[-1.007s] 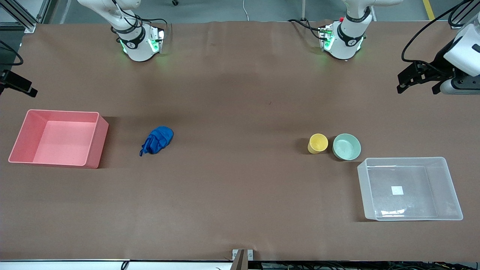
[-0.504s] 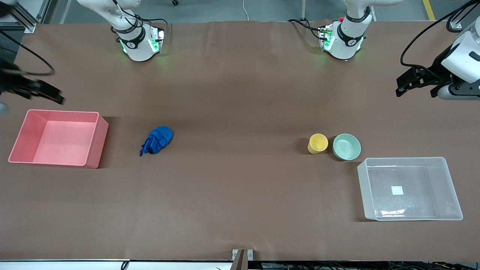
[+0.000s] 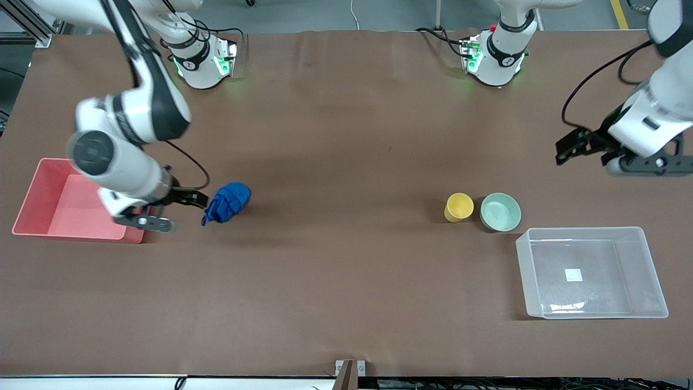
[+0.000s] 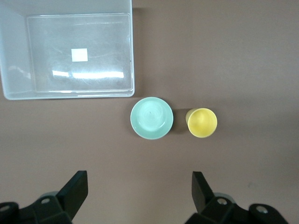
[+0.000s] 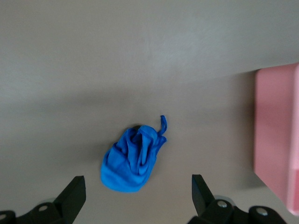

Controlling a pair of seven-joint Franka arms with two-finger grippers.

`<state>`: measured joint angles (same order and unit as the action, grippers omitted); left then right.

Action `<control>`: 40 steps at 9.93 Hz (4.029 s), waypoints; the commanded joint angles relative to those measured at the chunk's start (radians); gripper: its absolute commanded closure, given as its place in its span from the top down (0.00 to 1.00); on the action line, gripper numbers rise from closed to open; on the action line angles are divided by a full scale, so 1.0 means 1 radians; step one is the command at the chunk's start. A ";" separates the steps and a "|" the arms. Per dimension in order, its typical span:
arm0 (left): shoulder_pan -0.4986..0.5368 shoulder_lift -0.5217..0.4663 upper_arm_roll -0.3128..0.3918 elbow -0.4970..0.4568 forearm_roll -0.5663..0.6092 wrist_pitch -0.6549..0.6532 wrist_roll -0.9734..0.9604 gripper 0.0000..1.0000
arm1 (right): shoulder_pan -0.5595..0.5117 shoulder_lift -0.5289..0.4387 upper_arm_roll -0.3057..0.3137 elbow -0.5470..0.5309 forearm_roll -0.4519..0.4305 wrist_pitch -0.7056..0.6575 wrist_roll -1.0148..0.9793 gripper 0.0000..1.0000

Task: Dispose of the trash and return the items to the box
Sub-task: 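Grasp the blue cloth with the right gripper while the left gripper reaches the bowl, then carry the cloth into the pink bin while the left gripper lifts the bowl, then release the cloth and withdraw the right gripper while the left lowers the bowl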

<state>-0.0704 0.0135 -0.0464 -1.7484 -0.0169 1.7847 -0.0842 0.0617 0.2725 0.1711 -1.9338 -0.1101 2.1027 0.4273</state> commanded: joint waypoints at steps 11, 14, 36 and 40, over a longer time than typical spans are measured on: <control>0.021 0.371 -0.004 -0.374 0.008 0.726 0.029 0.94 | -0.010 0.137 0.002 -0.301 -0.145 0.542 0.030 0.01; 0.024 0.430 -0.004 -0.387 0.012 0.769 0.031 0.88 | -0.026 0.015 0.011 -0.277 -0.132 0.386 0.024 0.01; 0.175 0.736 0.029 0.429 0.012 0.317 0.327 0.00 | -0.209 -0.125 -0.375 -0.131 0.110 0.132 -0.845 1.00; 0.210 0.787 0.048 0.426 0.003 0.337 0.371 0.02 | -0.183 -0.310 -0.251 -0.025 0.110 -0.155 -0.428 1.00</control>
<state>0.1421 0.7597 0.0025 -1.3414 -0.0168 2.1235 0.2785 -0.1074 0.0285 -0.1219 -1.9730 -0.0132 2.0217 -0.1183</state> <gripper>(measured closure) 0.965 0.000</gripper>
